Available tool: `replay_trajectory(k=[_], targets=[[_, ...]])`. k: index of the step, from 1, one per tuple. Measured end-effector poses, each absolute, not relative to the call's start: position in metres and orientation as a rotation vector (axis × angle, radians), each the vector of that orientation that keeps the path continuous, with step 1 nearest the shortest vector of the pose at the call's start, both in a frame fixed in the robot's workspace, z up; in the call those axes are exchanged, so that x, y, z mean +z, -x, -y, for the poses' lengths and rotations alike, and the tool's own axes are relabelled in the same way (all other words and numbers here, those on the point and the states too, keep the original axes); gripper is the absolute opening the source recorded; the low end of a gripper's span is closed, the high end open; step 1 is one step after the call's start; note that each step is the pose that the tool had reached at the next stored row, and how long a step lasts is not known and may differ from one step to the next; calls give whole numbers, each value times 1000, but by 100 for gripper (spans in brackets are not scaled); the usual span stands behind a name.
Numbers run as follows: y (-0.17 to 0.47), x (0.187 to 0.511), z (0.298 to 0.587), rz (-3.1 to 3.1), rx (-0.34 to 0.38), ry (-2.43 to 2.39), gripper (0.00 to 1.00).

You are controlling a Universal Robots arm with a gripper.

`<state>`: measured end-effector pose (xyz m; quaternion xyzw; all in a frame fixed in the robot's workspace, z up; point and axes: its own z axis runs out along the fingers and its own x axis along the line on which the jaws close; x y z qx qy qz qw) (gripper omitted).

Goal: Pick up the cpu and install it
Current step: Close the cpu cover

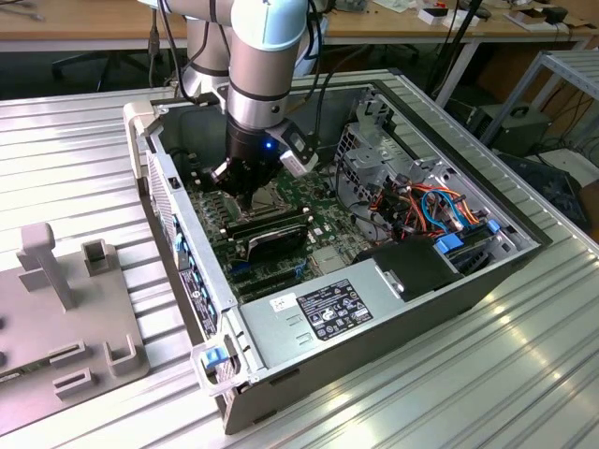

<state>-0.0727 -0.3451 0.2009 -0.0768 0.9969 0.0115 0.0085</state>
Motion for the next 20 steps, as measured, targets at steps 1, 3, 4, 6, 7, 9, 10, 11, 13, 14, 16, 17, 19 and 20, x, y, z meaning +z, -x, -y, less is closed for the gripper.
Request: replay_trajectory(k=[1, 3, 4, 6, 7, 9, 10, 11, 13, 14, 16, 17, 19, 20], targets=[[73, 201, 345, -3115, 36, 240, 11], [73, 201, 345, -3115, 36, 240, 11], [73, 201, 345, -3115, 36, 240, 11], [73, 201, 345, -3115, 36, 240, 11], [73, 203, 345, -3114, 37, 240, 11], [72, 207, 345, -3113, 39, 240, 11], [73, 208, 345, -3114, 37, 240, 11], [73, 209, 345, -3115, 37, 240, 11], [73, 213, 345, -3115, 36, 240, 11], [73, 216, 345, -3115, 36, 240, 11], [73, 220, 345, -3115, 36, 240, 11], [73, 223, 345, -3115, 36, 240, 11], [73, 226, 345, -3114, 35, 240, 11], [73, 228, 345, -3114, 35, 240, 11]])
